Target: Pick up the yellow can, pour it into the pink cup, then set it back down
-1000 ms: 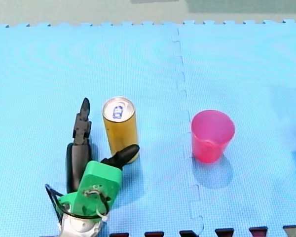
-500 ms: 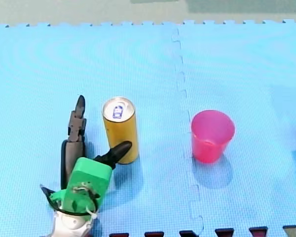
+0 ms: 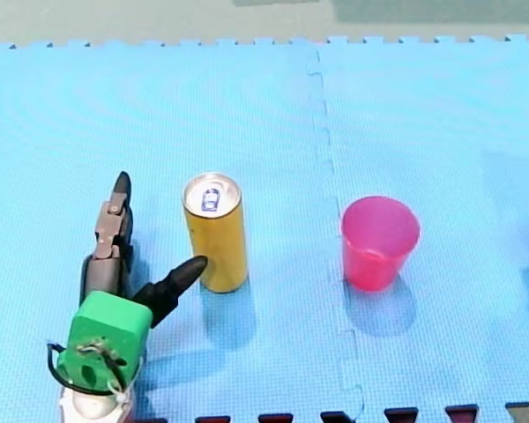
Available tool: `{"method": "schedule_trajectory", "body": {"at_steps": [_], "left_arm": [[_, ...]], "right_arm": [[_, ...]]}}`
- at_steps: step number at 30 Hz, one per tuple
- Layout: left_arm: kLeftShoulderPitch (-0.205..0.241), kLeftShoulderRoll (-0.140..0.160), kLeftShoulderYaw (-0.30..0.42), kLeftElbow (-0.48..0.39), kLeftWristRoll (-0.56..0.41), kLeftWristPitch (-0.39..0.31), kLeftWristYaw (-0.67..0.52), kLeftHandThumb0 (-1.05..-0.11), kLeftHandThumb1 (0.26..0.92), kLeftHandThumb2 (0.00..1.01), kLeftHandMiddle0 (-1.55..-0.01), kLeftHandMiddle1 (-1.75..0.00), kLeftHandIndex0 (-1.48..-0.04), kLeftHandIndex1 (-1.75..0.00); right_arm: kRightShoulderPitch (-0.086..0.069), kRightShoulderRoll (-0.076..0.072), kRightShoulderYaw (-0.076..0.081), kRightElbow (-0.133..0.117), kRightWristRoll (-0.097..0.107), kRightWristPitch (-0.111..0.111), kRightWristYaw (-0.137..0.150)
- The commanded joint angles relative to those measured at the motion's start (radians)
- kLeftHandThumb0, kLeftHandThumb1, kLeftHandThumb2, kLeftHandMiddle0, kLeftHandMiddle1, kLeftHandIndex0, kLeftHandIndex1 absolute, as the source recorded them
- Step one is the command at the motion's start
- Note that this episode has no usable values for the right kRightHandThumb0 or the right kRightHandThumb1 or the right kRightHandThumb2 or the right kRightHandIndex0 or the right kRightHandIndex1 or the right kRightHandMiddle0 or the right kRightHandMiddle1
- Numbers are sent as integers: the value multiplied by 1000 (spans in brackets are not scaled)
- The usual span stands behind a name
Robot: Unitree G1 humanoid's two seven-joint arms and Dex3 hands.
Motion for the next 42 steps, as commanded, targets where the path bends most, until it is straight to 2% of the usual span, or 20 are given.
{"method": "schedule_trajectory", "body": {"at_steps": [1, 8, 16, 19, 28, 42], "left_arm": [[5, 7, 6, -10, -8, -2, -10, -1048, 825, 12, -71, -2, -83, 0], [25, 4, 32, -32, -63, -6, -104, -1048, 846, 16, -85, -8, -89, -3], [45, 2, 82, -61, -186, 26, -321, -1048, 871, 19, -126, -26, -108, -10], [51, 1, 91, -75, -206, 30, -364, -1048, 878, 19, -142, -32, -115, -12], [48, 1, 105, -82, -218, 35, -404, -1048, 890, 17, -159, -33, -127, -13], [30, -6, 120, -74, -227, 35, -429, -1048, 892, 9, -177, -30, -146, -14]], "right_arm": [[-3, -1, -2, 0, 4, 4, -1], [-4, -2, 3, 0, -4, 2, -10], [-7, 0, 2, 0, -2, 6, -8], [-7, 0, 3, 1, -3, 7, -10], [-11, 3, 4, 0, -4, 8, -16], [-20, -1, 3, 1, -5, 11, -14]]}}
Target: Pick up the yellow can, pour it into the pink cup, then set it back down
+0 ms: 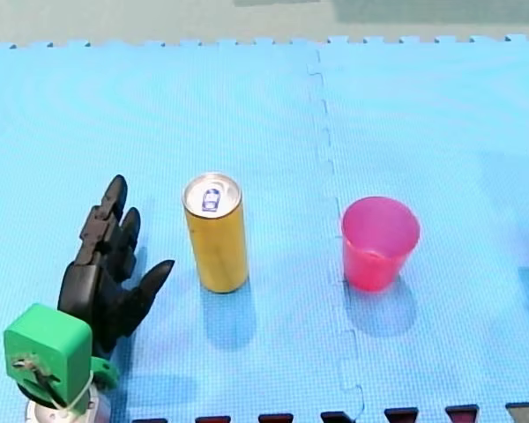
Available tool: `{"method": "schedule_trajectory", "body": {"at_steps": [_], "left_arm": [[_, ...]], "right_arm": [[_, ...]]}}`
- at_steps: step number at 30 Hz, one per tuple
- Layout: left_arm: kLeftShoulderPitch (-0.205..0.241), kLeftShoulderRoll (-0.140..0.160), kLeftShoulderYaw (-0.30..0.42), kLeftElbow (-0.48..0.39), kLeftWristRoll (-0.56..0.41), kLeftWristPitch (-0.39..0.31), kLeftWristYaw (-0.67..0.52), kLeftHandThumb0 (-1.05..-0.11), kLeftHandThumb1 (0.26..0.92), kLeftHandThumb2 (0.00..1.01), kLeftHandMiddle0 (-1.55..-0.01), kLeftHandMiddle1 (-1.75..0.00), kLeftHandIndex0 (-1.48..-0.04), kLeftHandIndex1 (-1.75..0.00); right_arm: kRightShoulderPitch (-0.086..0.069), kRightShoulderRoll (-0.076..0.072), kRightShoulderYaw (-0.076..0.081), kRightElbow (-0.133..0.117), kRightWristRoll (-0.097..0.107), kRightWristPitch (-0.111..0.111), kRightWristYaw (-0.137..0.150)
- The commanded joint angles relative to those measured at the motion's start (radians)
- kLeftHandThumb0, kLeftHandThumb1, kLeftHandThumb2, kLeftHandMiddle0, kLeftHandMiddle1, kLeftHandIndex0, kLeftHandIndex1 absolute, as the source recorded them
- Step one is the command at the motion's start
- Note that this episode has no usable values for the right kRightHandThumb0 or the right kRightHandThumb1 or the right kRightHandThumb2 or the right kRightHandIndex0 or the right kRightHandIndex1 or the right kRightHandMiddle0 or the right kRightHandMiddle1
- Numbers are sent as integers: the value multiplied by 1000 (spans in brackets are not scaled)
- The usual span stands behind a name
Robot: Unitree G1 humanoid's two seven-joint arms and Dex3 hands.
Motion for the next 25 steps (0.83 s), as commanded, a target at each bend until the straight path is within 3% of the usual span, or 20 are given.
{"method": "schedule_trajectory", "body": {"at_steps": [1, 25], "left_arm": [[-6, 3, 1, 0, 3, 3, 1, -1048, 892, 8, -177, -30, -146, -14], [-23, 19, -8, 4, 23, 28, -31, -1048, 899, 5, -177, -16, -134, 0]], "right_arm": [[-11, -6, 0, 0, 1, 3, 1], [-24, -7, -13, 2, 10, 10, 7]]}}
